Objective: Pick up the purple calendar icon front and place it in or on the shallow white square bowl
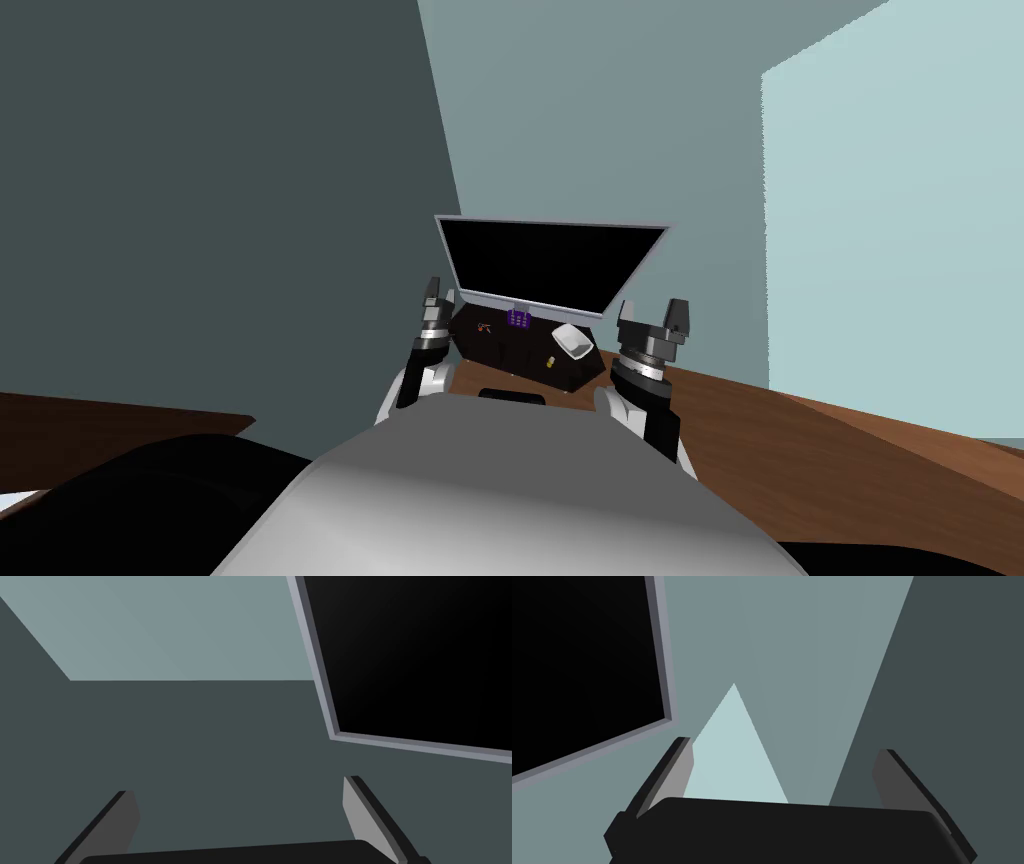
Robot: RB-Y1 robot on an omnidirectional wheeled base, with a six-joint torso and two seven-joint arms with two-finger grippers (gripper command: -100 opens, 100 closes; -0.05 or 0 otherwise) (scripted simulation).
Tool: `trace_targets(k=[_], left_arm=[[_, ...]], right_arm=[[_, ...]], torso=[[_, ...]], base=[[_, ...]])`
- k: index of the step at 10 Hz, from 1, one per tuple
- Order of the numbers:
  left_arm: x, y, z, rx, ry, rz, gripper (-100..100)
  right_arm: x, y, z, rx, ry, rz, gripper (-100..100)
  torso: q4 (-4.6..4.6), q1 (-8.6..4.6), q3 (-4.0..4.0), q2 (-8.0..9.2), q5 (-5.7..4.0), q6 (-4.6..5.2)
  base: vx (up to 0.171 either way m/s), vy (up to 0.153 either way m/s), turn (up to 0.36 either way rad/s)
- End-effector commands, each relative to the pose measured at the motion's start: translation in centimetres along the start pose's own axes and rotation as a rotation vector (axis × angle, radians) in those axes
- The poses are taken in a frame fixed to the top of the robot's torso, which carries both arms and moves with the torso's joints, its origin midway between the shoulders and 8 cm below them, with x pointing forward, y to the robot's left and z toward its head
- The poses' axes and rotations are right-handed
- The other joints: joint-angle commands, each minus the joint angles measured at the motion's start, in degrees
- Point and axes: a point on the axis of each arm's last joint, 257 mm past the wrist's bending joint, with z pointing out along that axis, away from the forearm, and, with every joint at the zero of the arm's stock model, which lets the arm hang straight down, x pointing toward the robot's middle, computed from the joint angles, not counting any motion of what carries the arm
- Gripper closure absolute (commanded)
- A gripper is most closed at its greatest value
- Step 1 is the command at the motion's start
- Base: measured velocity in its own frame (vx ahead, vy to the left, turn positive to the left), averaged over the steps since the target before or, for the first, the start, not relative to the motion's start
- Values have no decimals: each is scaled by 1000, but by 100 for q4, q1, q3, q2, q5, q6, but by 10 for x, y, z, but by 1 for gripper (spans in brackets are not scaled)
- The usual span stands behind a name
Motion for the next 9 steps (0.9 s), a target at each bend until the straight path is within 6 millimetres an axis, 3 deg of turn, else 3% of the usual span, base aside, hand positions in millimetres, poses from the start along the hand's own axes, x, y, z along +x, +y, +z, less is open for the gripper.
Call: trace_targets(k=[1, 5, 9], left_arm=[[3, 4, 0, -10, 33, 21, -100], [9, 29, -1, -71, 113, 91, -100], [4, 69, -2, -178, 151, 166, -100]], right_arm=[[0, 0, 0, 0, 0, 0, 0], [0, 0, 0, 0, 0, 0, 0], [0, 0, 0, 0, 0, 0, 0]], torso=[[0, 0, 0, 0, 0, 0], [1, -21, 4, 7, -4, 1], [3, -40, 8, 14, -9, 1]], base=[[-4, -17, -27], [-15, -55, -54], [-34, -103, -82]])
